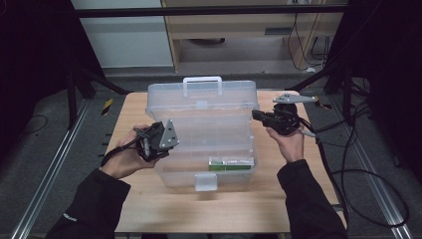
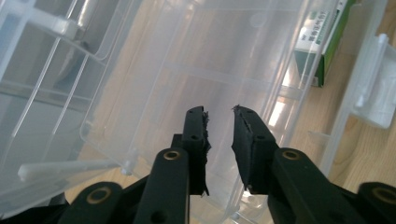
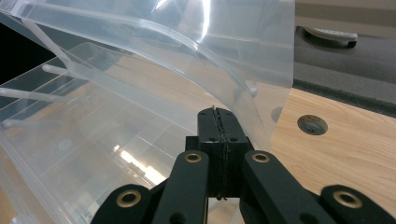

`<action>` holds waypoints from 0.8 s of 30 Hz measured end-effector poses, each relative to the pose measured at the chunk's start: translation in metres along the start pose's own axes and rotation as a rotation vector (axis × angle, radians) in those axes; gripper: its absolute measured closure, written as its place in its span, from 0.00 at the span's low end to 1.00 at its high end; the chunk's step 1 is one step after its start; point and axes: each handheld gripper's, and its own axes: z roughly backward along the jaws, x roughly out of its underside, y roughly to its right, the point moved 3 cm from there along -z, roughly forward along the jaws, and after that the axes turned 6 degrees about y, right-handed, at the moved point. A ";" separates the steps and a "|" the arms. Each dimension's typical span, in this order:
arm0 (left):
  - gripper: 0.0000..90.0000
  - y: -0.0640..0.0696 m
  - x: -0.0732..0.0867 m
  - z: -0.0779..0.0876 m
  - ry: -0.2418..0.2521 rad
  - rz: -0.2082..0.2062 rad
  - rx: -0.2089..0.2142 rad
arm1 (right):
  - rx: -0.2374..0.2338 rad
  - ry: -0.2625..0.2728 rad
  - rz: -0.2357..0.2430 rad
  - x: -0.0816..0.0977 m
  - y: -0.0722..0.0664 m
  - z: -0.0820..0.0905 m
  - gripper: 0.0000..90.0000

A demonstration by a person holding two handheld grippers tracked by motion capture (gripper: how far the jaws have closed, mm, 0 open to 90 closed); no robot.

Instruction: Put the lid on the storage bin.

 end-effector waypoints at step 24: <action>0.99 -0.036 0.054 0.011 0.159 0.505 -0.196 | -0.024 -0.014 0.014 0.009 -0.007 0.007 1.00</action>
